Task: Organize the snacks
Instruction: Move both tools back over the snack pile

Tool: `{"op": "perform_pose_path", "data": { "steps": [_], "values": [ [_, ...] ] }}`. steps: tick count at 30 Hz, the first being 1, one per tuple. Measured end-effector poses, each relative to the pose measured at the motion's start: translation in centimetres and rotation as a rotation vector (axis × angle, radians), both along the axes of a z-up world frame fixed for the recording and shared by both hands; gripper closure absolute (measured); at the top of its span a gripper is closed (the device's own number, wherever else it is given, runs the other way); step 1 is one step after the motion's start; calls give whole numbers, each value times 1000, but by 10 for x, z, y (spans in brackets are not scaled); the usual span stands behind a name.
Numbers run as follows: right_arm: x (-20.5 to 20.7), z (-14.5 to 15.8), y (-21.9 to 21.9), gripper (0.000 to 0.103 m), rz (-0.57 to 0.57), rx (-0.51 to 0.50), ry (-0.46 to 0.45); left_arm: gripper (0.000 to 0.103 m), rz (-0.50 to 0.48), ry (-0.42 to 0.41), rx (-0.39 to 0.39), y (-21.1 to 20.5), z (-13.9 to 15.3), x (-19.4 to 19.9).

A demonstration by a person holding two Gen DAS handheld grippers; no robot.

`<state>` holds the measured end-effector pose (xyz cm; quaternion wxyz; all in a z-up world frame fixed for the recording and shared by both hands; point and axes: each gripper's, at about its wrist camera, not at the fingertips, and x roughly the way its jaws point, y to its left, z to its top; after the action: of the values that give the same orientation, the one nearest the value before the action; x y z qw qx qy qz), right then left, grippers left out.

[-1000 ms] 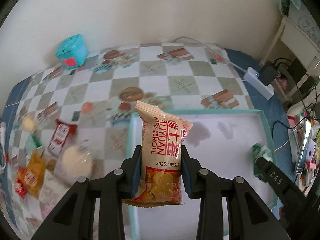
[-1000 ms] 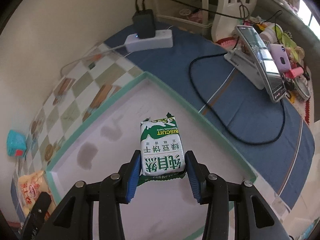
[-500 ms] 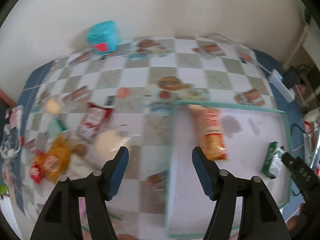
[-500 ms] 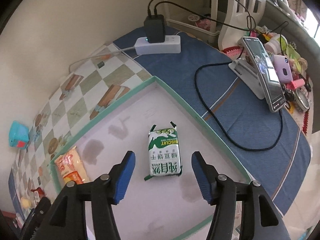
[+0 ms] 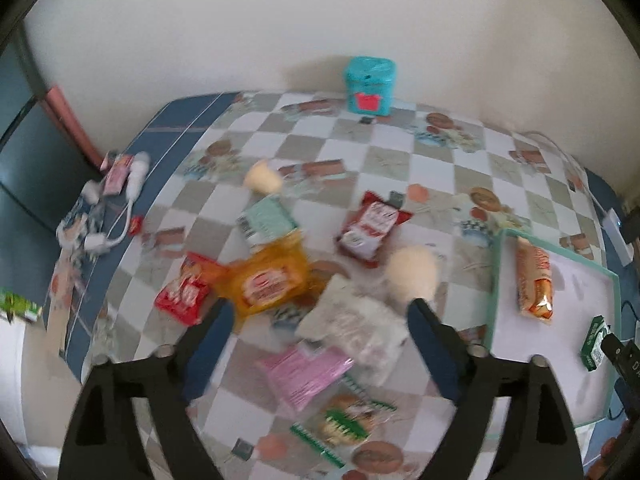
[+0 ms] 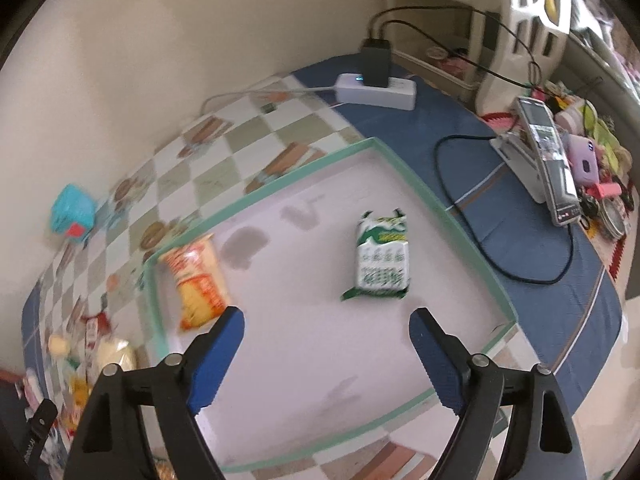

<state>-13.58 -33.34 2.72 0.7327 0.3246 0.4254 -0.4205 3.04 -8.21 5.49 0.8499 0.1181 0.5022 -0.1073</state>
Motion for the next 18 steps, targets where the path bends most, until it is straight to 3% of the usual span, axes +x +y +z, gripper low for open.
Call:
{"op": "perform_pose_path", "data": {
  "steps": [3, 6, 18],
  "values": [
    [6, 1, 13, 15, 37, -3, -7, 12, 26, 0, -5, 19, -1, -2],
    [10, 1, 27, 0, 65, 8, -25, 12, 49, -5, -18, 37, -2, -4],
    [28, 4, 76, 0, 178, -5, -10, 11, 180, 1, -59, 107, -10, 2]
  ]
}}
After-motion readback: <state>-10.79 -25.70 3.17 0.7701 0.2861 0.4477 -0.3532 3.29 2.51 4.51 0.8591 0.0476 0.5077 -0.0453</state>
